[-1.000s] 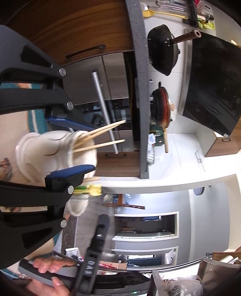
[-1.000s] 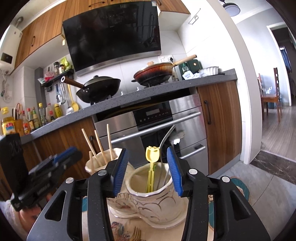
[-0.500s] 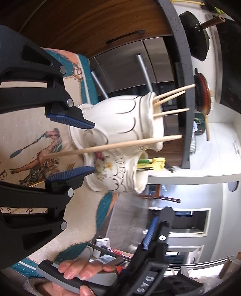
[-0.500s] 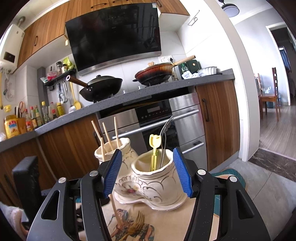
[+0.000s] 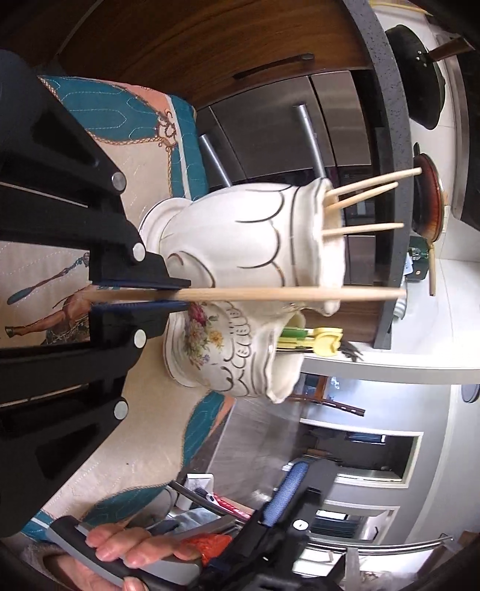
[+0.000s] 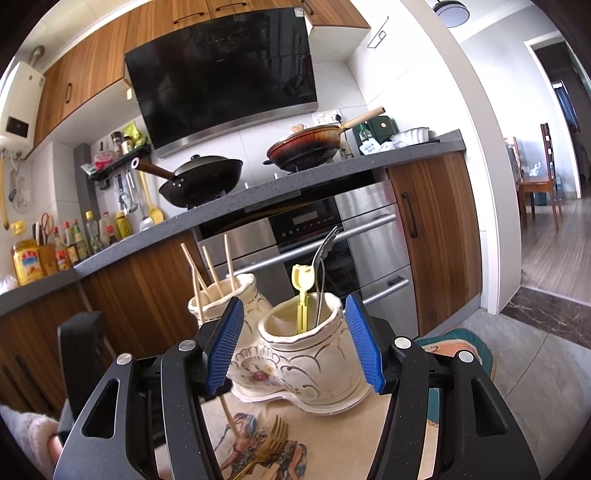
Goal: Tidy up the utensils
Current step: 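Grasp a chopstick with the left tool and raise it over the tall cup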
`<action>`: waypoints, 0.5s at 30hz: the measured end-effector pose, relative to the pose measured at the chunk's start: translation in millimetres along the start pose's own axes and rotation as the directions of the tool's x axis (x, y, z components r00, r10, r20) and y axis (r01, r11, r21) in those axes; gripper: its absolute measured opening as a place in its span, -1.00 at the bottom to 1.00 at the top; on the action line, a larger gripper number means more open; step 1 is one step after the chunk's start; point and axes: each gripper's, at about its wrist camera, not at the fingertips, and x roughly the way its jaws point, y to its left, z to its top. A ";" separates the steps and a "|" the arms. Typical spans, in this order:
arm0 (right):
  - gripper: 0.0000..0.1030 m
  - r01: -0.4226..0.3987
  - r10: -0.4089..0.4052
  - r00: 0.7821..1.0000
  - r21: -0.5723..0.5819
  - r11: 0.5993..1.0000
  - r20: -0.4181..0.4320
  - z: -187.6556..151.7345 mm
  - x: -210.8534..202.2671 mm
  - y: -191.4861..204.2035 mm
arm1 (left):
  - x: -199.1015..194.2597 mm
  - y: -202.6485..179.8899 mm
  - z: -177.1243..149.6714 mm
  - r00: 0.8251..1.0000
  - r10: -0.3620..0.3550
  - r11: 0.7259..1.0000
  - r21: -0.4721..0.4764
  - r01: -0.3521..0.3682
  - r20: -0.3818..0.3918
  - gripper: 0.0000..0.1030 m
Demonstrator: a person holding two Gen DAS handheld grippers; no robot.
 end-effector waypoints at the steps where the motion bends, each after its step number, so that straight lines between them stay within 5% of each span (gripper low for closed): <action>1: 0.15 -0.001 0.001 1.000 0.002 1.000 -0.003 0.1 -0.2 -0.5 | -4.7 -0.7 2.5 1.000 -0.001 1.000 0.001 0.001 0.008 -0.88; 9: 0.15 0.001 -0.001 1.000 0.019 1.000 -0.021 -0.4 2.3 -0.5 | -56.3 -7.9 59.6 0.990 -0.003 0.999 0.050 -0.004 0.143 -0.88; 15: 0.15 -0.002 0.003 1.000 0.026 1.000 -0.025 -2.3 3.7 -2.2 | -66.9 8.5 124.8 0.965 0.046 0.999 -0.009 -0.045 0.259 -0.88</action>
